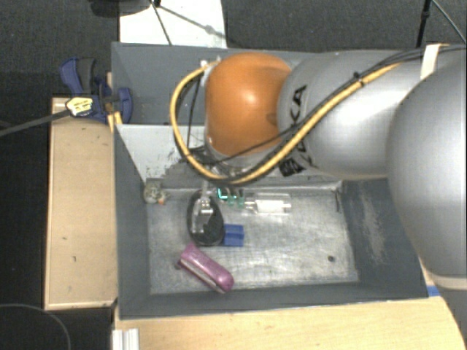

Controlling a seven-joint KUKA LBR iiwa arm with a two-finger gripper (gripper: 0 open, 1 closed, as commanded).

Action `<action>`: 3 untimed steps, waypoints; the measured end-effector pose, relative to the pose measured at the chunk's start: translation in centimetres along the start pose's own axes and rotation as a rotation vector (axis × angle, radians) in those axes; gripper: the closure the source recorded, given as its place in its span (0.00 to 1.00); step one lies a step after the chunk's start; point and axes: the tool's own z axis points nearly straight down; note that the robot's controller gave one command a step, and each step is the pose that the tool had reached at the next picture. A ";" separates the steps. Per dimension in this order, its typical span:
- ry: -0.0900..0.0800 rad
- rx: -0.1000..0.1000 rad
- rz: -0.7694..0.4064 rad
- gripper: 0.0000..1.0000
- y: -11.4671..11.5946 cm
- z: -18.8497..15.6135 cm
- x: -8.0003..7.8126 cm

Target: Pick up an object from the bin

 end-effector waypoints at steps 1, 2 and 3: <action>-0.012 -0.001 -0.292 0.00 0.9 -2.8 -1.7; -0.010 -0.005 -0.347 0.00 -2.7 10.3 -0.4; -0.012 -0.003 -0.227 0.00 -7.9 11.0 -1.0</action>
Offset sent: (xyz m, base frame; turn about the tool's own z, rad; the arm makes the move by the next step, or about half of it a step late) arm 0.0153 0.0090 0.0267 -0.2926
